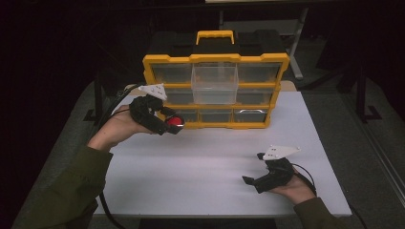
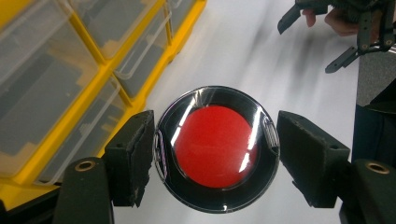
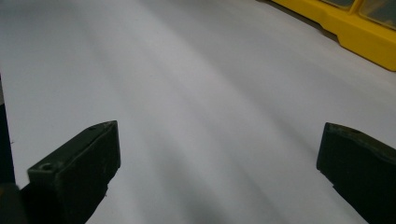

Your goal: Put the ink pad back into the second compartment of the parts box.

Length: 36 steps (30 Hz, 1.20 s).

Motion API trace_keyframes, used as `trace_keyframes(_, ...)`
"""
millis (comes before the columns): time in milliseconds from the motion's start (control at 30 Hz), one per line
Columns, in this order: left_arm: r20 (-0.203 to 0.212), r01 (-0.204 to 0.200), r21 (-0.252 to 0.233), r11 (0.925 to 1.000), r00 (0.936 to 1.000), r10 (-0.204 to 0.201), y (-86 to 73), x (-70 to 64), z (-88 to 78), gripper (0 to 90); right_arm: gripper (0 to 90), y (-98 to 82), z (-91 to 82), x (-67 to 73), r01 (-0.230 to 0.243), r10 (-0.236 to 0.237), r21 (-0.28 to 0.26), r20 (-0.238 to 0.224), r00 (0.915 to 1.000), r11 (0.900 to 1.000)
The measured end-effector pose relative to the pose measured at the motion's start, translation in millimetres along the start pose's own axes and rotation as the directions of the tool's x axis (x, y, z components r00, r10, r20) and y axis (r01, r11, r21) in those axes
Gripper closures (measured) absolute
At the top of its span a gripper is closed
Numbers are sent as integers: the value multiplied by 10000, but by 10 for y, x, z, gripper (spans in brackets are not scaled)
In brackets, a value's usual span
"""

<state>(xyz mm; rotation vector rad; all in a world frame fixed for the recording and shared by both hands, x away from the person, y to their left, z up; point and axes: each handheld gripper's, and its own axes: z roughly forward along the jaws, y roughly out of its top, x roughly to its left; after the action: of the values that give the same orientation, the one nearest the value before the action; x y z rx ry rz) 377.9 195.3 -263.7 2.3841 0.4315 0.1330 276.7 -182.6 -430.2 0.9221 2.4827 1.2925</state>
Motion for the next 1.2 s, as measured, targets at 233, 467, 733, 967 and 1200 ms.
trace_keyframes(233,-35,-104,-45,9999,9999,104,124,25,-121,297,0,0,0,0,-2,2,3,2,10000,10000)
trace_keyframes(467,-182,-279,-65,9996,9994,277,270,49,-260,297,0,0,-1,-1,0,0,-10,4,10000,10000)
trace_keyframes(733,-342,-501,-134,9987,9982,497,425,55,-412,297,0,0,-3,1,-41,41,-6,2,10000,10000)
trace_keyframes(967,-386,-694,-128,9975,9969,688,576,51,-515,297,0,-1,-2,1,-16,16,17,4,10000,10000)
trace_keyframes(1200,-373,-834,-163,9964,9959,827,727,67,-597,297,0,-3,-4,-1,-20,20,-5,7,10000,10000)
